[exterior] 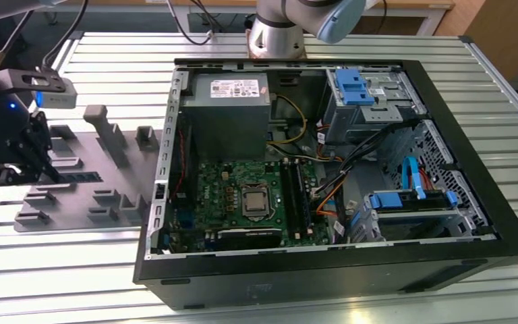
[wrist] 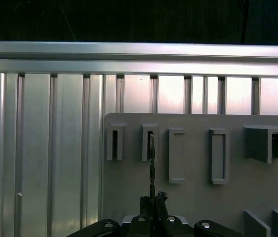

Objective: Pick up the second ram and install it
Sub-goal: 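Pick up the second ram and move it above second insertion slot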

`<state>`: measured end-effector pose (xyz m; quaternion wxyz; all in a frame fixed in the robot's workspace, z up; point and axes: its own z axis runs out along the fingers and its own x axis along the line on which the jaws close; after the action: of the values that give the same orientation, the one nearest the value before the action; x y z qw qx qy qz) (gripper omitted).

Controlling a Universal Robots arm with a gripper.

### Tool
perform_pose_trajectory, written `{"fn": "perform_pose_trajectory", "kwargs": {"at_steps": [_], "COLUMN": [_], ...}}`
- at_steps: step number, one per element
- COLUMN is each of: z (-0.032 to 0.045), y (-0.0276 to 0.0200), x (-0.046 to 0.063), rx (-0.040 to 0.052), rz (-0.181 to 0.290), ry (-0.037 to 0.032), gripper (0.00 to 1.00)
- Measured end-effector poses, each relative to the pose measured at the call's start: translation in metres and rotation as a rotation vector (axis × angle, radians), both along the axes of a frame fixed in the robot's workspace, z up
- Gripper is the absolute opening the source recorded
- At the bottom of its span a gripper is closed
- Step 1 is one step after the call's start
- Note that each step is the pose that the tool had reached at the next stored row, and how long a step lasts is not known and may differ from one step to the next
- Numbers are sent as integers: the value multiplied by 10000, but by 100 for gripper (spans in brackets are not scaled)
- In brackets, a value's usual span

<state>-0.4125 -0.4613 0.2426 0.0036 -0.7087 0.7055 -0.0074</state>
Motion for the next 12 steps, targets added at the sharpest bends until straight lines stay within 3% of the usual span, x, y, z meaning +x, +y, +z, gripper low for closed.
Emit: {"fn": "perform_pose_trajectory", "kwargs": {"at_steps": [12], "z": [33], "y": [0], "x": [0], "rx": [1], "rz": [0], "ry": [-1], "gripper": [14]}}
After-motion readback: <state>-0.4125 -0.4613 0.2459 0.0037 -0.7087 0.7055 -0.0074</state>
